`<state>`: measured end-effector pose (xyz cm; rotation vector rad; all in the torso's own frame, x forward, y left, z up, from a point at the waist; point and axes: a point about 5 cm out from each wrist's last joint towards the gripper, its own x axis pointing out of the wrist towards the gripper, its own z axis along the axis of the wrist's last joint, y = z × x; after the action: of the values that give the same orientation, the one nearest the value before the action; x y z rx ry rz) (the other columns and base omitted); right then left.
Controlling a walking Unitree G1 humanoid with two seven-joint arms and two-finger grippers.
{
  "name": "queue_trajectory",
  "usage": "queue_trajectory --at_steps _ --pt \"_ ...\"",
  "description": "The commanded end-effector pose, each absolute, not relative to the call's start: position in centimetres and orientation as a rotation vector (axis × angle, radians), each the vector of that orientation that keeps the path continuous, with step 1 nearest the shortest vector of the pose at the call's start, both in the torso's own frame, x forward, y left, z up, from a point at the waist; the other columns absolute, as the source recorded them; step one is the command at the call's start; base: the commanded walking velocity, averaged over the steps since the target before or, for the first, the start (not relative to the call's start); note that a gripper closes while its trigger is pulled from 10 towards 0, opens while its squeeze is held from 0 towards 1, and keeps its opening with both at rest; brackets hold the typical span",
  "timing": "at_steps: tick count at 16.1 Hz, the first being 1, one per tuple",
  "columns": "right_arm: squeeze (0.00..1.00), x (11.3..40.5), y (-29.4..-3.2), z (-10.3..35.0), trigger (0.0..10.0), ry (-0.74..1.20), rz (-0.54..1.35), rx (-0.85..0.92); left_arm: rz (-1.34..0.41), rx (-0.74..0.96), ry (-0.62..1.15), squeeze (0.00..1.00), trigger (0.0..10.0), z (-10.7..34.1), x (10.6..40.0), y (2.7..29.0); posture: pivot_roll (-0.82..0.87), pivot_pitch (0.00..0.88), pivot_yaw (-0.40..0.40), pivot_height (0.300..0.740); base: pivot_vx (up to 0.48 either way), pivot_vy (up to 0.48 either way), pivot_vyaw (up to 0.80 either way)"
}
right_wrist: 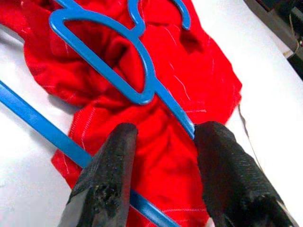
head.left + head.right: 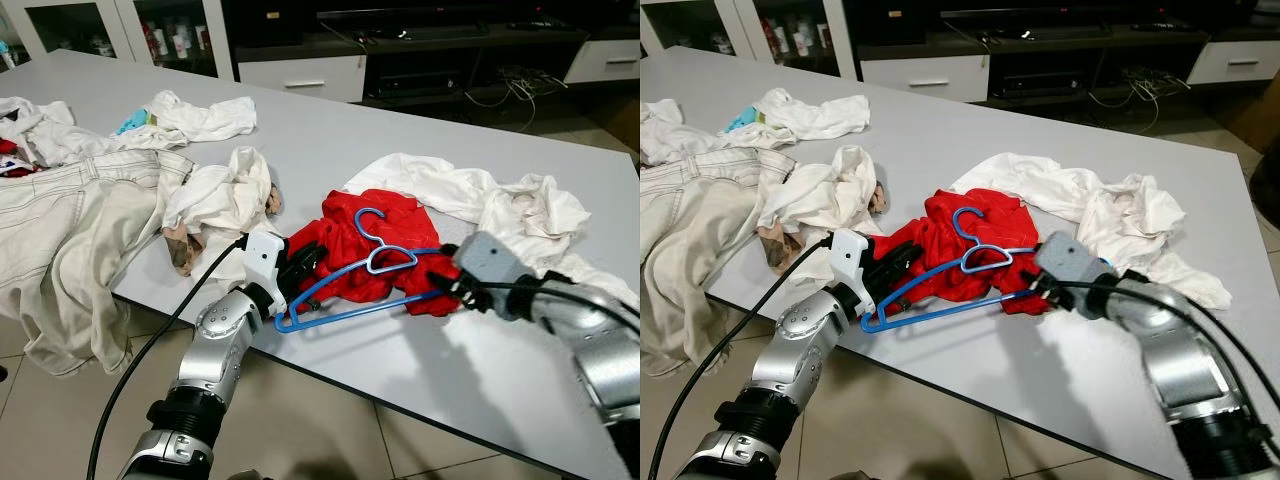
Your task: Hang hanger
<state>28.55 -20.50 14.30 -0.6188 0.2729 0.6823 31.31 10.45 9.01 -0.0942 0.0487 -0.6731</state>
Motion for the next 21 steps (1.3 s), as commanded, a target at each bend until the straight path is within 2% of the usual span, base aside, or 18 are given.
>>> queue_trajectory --at_steps 1,4,8,10,19,21 --pt "0.0 29.0 -21.1 15.0 10.0 0.253 0.67 -0.609 -0.674 -0.077 0.036 0.0 10.0 9.3 31.4 10.4 -0.08 0.0 0.004 0.74 0.0 0.0 0.0" --pt "0.0 30.5 -21.7 15.2 10.0 0.24 0.651 -0.526 -0.676 -0.076 0.038 0.0 10.0 9.2 31.3 10.4 -0.07 0.0 0.005 0.74 0.0 0.0 0.0" --pt "0.0 33.1 -21.3 15.6 10.0 0.205 0.654 -0.273 -0.68 -0.072 0.038 0.0 10.0 9.3 31.4 10.4 -0.07 0.0 0.014 0.74 0.0 0.0 0.0" --pt "0.0 34.3 -21.6 14.7 10.0 0.269 0.673 -0.197 -0.685 -0.067 0.04 0.0 10.0 9.3 31.4 10.4 -0.07 0.0 0.014 0.74 0.0 0.0 0.0" --pt "0.0 34.5 -22.5 12.2 10.0 0.498 0.838 -0.166 -0.681 -0.049 0.042 0.0 10.0 9.3 31.3 10.7 -0.04 0.0 0.015 0.74 0.0 0.0 0.0" --pt "0.0 34.8 -22.7 12.6 10.0 0.493 0.831 -0.139 -0.682 -0.048 0.04 0.0 10.0 9.4 31.4 10.7 -0.04 0.0 0.021 0.74 0.0 0.0 0.0"
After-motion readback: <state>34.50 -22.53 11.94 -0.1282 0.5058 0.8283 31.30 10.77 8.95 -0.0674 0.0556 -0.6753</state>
